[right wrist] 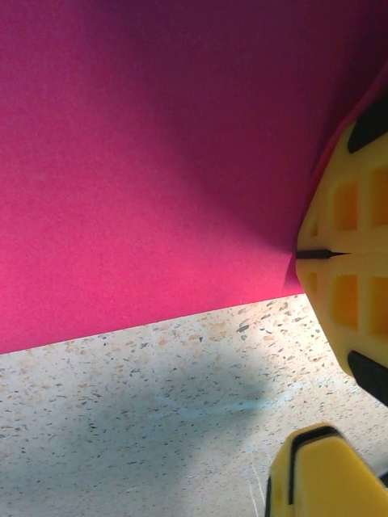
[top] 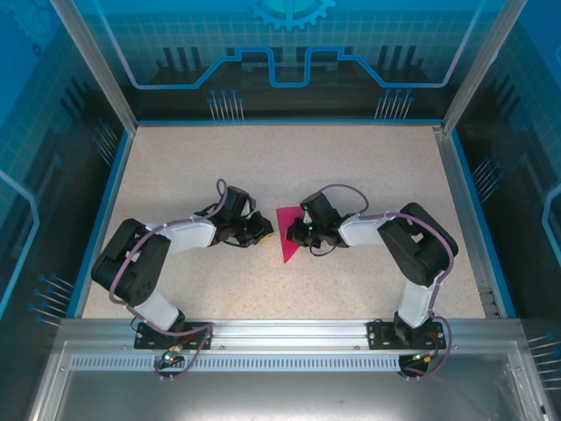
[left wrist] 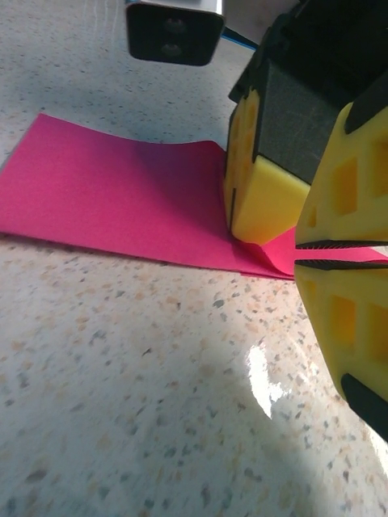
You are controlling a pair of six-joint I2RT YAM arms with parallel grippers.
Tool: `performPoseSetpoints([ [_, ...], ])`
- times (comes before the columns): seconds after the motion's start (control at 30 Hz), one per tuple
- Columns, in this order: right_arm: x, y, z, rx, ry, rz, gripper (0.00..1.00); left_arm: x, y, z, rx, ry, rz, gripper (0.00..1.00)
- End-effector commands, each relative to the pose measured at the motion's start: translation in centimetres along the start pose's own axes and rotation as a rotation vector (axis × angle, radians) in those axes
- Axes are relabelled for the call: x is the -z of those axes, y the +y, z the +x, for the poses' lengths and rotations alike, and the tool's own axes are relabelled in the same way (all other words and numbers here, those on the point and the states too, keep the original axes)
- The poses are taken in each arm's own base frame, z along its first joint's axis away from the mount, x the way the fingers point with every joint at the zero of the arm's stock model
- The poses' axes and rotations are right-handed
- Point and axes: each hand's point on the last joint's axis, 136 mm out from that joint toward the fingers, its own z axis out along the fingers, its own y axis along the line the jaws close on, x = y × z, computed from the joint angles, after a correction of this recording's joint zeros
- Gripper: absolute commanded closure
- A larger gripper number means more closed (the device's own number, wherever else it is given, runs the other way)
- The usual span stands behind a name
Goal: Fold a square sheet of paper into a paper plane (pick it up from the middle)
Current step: Third fold the triangle at the center of the table.
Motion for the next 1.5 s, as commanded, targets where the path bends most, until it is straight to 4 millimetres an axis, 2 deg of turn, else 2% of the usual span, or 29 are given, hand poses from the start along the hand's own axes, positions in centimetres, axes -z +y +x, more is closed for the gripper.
performPoseSetpoints([
  [0.0, -0.2, -2.9, 1.5, -0.023, 0.052, 0.105, 1.00, -0.2, -1.6, 1.7, -0.021, 0.048, 0.032, 0.86],
  [0.17, -0.2, -3.0, 1.5, -0.026, 0.055, 0.111, 1.00, -1.2, -2.0, 3.3, -0.052, 0.084, 0.008, 0.91],
  [0.27, -0.2, -2.9, 1.5, -0.026, 0.056, 0.111, 1.00, -1.6, -1.5, 3.1, -0.048, 0.076, -0.021, 0.94],
  [0.53, -0.2, -2.6, 1.4, -0.022, 0.058, 0.105, 1.00, -3.1, -1.7, 2.3, -0.061, 0.082, -0.038, 1.00],
  [0.7, -0.2, -2.5, 1.4, -0.026, 0.060, 0.104, 1.00, -3.6, -0.9, 1.5, -0.063, 0.058, -0.087, 1.00],
  [0.9, 0.2, -1.9, 1.2, -0.030, 0.050, 0.078, 1.00, -3.7, 0.2, 1.4, -0.057, 0.046, -0.125, 1.00],
  [1.3, 0.2, -1.9, 1.3, -0.056, 0.059, 0.069, 1.00, -4.2, -0.5, 1.5, -0.054, 0.052, -0.064, 1.00],
  [1.47, 0.2, -1.9, 1.4, -0.079, 0.073, 0.052, 1.00, -4.4, -0.1, 1.6, -0.030, 0.046, -0.028, 1.00],
])
